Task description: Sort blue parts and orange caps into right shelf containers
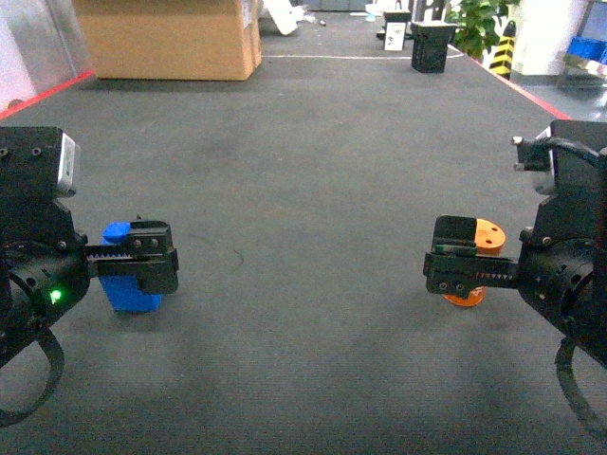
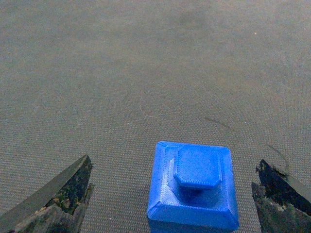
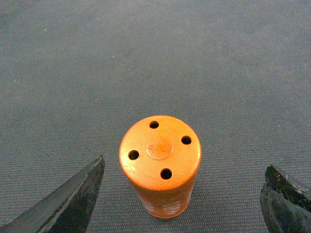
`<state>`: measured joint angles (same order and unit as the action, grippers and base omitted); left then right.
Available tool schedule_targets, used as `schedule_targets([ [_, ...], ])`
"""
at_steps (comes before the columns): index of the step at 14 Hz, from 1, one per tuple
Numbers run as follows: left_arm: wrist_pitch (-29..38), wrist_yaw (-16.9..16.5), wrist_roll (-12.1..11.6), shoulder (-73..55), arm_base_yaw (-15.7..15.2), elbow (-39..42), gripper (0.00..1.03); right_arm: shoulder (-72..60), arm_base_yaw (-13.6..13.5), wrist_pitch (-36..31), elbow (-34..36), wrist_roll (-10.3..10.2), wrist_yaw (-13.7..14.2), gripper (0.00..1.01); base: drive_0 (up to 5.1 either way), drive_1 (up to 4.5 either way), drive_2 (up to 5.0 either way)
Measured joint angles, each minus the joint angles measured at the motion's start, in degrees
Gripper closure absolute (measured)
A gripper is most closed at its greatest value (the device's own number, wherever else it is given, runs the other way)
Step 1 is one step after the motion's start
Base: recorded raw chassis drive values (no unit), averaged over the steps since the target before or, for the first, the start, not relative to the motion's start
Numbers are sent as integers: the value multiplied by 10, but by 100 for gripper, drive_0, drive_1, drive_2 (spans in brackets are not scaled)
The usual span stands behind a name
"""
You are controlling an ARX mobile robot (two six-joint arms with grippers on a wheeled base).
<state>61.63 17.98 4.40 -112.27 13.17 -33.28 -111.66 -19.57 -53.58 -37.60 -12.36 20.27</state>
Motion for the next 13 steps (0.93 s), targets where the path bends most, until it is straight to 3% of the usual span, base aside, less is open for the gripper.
schedule_targets([
  [2,0,0,1,-28,0,-13,5,-26,1,2,-13,-5,-1,3,0,0,0],
  [4,-29,13,13,-80,0,-53,5,-68,1,35,-58,-28,-5,3,0,0,0],
  [5,-45,21,16,-89,-6,-65,5,-73,1,50,-67,-26,10,23,0,0,0],
  [6,-57,21,17,-89,-6,-69,14,-73,1,53,-70,-25,9,43,0,0,0],
  [8,-58,22,18,-89,-6,-70,32,-75,1,53,-74,-20,9,57,0,0,0],
  [11,-34,29,24,-89,-6,-70,58,-75,1,45,-74,-15,9,59,0,0,0],
  [13,-14,29,30,-88,-6,-69,59,-75,1,39,-74,-13,7,59,0,0,0],
])
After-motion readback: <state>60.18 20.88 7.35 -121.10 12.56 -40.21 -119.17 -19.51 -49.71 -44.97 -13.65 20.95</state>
